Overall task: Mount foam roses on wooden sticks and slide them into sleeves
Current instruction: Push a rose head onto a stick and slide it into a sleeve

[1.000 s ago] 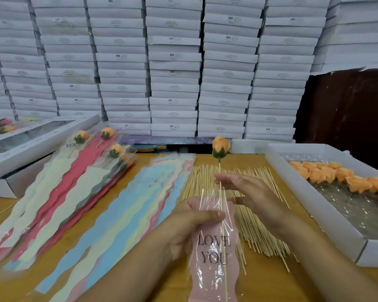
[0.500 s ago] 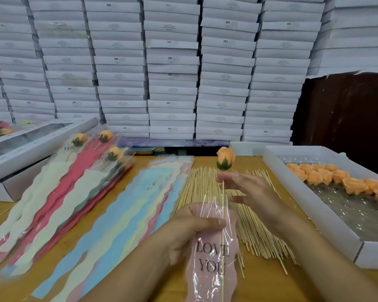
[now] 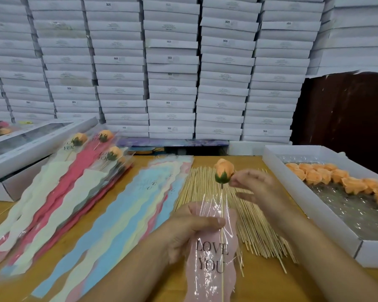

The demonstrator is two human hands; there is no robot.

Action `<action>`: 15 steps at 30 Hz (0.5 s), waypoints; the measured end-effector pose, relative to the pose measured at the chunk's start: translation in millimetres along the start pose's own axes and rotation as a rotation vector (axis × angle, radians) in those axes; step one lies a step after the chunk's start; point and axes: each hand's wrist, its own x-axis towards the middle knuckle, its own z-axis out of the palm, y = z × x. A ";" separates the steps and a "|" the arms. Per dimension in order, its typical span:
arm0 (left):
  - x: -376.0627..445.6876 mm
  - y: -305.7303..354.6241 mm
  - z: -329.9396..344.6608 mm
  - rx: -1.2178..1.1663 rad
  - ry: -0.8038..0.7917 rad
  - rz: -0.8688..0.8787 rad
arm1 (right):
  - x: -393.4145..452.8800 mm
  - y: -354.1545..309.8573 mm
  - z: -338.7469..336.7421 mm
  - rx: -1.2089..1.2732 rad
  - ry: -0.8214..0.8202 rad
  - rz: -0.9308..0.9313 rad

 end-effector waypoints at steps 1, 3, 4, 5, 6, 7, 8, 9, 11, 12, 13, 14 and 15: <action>0.1 -1.5 -0.3 -0.002 -0.001 0.003 | 5.6 -4.3 -2.1 0.013 0.069 0.000; -1.1 -2.1 -0.3 -0.009 -0.003 0.005 | 16.0 -13.6 -4.5 -0.005 0.128 -0.029; -1.3 -2.2 -0.4 -0.001 -0.005 0.000 | 20.1 -16.5 -5.3 -0.016 0.121 -0.047; -0.4 -2.6 -1.2 0.010 -0.019 -0.007 | 22.7 -18.7 -5.6 -0.030 0.095 -0.058; -1.4 -2.0 -0.6 0.026 -0.022 -0.014 | 24.1 -20.2 -5.2 -0.050 0.055 -0.058; -0.6 -2.7 -1.6 0.032 -0.029 -0.010 | 24.4 -20.5 -4.5 -0.082 0.012 -0.052; -0.5 -2.7 -2.0 0.042 -0.033 -0.004 | 23.9 -19.6 -3.7 -0.123 -0.024 -0.046; 1.2 -3.5 -3.8 0.048 -0.037 0.008 | 22.8 -18.2 -2.5 -0.162 -0.051 -0.043; 2.3 -1.9 -4.4 0.036 -0.056 0.037 | 19.1 -13.8 -0.5 -0.187 -0.081 -0.051; 2.9 -2.0 -4.9 0.028 -0.065 0.032 | 16.9 -11.6 0.3 -0.183 -0.094 -0.057; 4.8 -3.0 -6.7 0.016 -0.083 0.029 | 14.9 -9.5 1.2 -0.178 -0.103 -0.062; 5.4 -3.2 -7.4 0.003 -0.086 0.024 | 13.3 -7.6 2.1 -0.172 -0.109 -0.065; 6.1 -4.2 -8.2 -0.003 -0.093 0.021 | 12.1 -5.6 3.0 -0.166 -0.112 -0.064</action>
